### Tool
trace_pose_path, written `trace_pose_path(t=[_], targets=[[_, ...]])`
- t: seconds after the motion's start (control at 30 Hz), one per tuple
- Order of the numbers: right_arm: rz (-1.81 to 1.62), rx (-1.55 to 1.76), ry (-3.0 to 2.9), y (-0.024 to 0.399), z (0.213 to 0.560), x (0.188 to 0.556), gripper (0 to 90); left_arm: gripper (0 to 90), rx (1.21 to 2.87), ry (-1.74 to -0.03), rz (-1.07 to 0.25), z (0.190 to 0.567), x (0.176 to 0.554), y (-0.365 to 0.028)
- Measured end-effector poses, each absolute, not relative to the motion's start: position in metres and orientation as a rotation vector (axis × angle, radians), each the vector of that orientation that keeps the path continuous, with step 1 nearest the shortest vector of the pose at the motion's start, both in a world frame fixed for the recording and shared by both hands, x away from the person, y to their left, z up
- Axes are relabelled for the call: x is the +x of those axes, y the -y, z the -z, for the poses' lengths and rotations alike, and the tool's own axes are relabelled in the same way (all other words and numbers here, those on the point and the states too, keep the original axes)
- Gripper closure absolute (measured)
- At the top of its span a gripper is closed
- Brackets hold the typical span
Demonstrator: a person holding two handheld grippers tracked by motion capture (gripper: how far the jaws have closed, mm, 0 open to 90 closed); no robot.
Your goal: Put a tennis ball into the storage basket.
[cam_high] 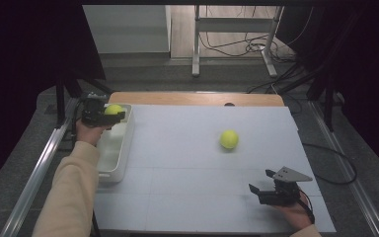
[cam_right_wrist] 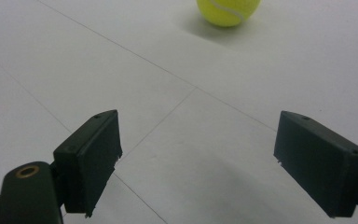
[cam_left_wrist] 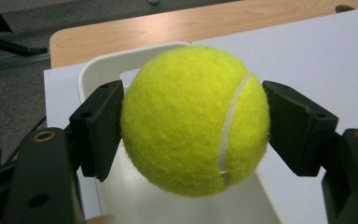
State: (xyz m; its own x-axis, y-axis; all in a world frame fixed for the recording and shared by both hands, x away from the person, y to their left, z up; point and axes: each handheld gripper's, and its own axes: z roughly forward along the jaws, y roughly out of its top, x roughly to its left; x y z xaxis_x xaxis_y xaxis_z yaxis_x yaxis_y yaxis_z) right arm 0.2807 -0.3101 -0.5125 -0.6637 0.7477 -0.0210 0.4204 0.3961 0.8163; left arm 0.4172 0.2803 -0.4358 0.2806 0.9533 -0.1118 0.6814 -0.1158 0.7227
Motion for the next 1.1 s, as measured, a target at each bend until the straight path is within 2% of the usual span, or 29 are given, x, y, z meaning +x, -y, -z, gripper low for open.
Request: trace_pose_path(t=[0.93, 1.1], targets=[[-1.161, 1.005, -2.278, 0.3098, 0.5126, 0.2805, 15.4, 24.9, 1.904, -1.514, -0.461, 0.4434, 0.4208, -0.2810], [-1.159, 1.005, -2.278, 0.3097, 0.5126, 0.2805, 15.3, 16.6, 1.864, -1.505, -0.466, 0.4399, 0.4199, -0.2807]])
